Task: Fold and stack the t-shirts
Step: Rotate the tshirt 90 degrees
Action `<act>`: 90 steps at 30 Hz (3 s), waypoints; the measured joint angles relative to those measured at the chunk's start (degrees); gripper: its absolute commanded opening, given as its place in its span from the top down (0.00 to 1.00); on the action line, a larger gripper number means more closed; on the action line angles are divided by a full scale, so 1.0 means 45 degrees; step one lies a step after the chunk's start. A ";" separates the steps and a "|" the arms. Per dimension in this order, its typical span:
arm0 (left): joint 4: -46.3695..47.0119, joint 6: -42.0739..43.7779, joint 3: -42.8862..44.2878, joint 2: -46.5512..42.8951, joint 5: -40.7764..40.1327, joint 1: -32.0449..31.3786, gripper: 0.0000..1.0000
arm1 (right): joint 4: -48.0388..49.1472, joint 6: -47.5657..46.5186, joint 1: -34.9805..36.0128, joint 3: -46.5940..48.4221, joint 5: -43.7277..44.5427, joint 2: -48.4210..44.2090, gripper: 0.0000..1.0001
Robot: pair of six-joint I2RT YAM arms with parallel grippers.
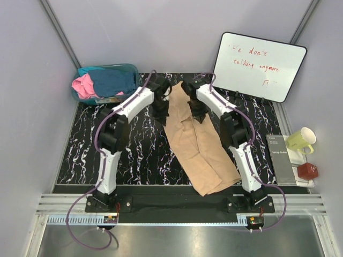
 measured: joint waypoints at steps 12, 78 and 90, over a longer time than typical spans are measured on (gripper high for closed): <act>0.1025 -0.1336 -0.2749 -0.0835 0.1724 -0.2958 1.00 | 0.0034 0.0233 -0.1185 0.3891 -0.0049 0.0437 1.00; 0.0971 -0.0641 -0.8306 -0.7791 -0.0189 0.0359 0.18 | 0.7470 0.3220 0.1156 -1.3279 -1.0914 -0.8102 0.35; 0.1069 -0.0646 -0.9044 -0.8121 -0.0291 0.0359 0.18 | 0.8383 0.3483 0.1627 -1.3882 -1.1016 -0.6635 0.45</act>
